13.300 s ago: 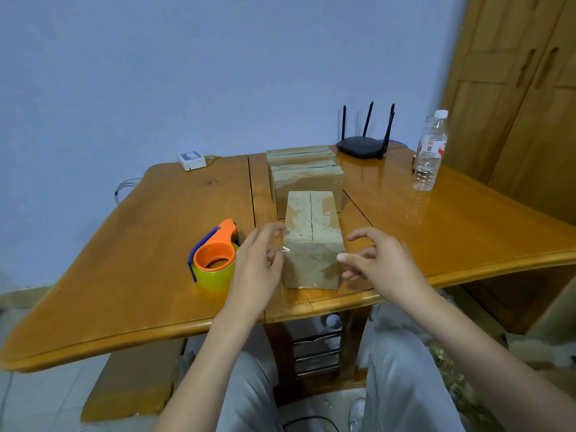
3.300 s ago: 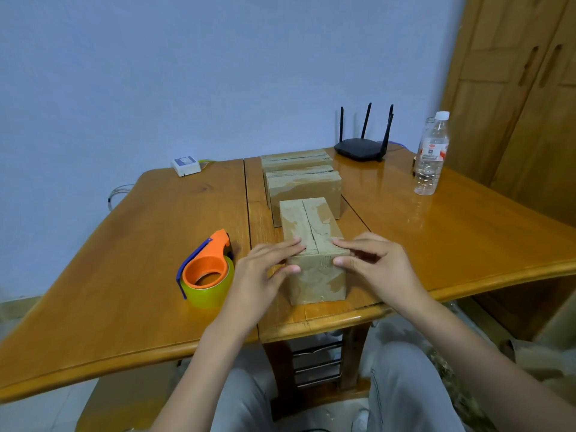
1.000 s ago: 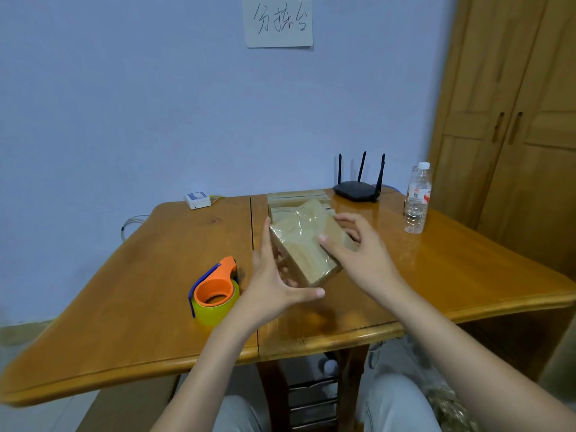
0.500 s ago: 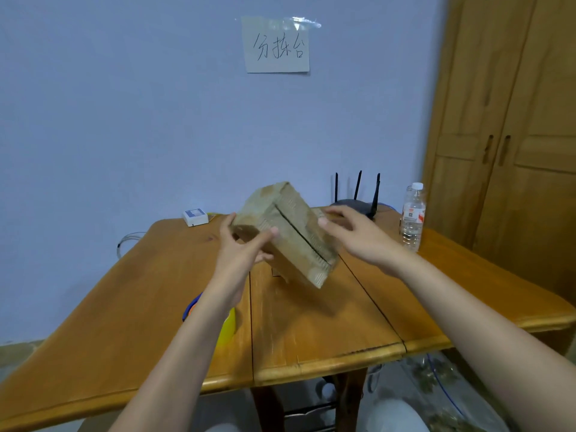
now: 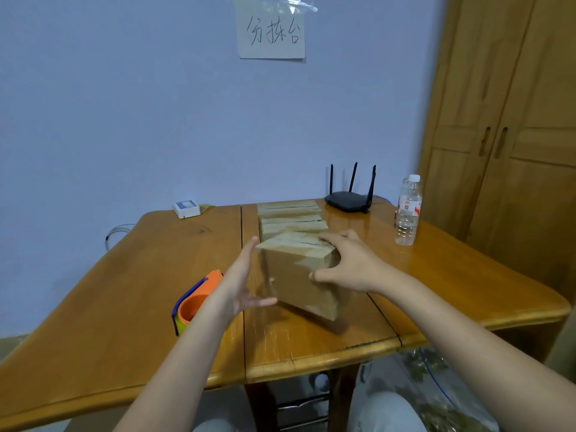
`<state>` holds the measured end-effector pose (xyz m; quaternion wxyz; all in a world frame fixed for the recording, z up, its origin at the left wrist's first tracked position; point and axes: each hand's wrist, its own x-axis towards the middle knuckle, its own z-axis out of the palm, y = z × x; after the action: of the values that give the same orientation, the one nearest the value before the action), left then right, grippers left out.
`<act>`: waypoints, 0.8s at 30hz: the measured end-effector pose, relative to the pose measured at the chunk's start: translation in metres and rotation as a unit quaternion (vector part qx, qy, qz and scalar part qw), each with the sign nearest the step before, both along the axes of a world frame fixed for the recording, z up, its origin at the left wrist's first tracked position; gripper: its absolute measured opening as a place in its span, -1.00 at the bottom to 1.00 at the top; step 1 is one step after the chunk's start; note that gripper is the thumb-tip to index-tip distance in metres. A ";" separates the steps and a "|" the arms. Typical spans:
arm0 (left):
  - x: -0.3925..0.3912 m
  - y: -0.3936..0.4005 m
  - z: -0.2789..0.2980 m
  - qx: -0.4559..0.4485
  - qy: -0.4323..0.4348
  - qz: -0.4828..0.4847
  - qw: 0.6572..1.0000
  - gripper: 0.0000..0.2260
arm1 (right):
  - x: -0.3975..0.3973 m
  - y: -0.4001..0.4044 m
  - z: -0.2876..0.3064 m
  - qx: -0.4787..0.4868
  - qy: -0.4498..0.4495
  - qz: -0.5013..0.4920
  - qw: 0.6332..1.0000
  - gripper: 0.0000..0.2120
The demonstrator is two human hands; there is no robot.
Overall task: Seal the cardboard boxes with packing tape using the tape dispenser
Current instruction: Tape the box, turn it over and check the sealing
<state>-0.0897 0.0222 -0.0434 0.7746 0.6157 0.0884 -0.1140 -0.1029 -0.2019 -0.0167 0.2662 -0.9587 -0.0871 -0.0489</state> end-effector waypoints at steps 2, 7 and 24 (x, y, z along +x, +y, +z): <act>-0.002 -0.002 -0.006 0.125 -0.043 0.001 0.991 -0.26 | -0.004 -0.003 -0.011 0.028 -0.007 -0.032 0.999 -0.13; -0.022 -0.024 -0.021 0.201 -0.146 -0.118 0.962 -0.40 | -0.013 0.002 -0.040 0.011 -0.008 -0.050 0.999 0.03; -0.019 -0.009 -0.068 0.506 -0.430 -0.025 0.747 -0.64 | -0.025 0.013 -0.055 -0.086 -0.041 0.012 0.995 -0.42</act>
<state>-0.1087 0.0132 -0.1119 0.3025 0.9032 -0.2248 0.2053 -0.1281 -0.1885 -0.0721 0.1796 -0.9742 -0.1134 -0.0769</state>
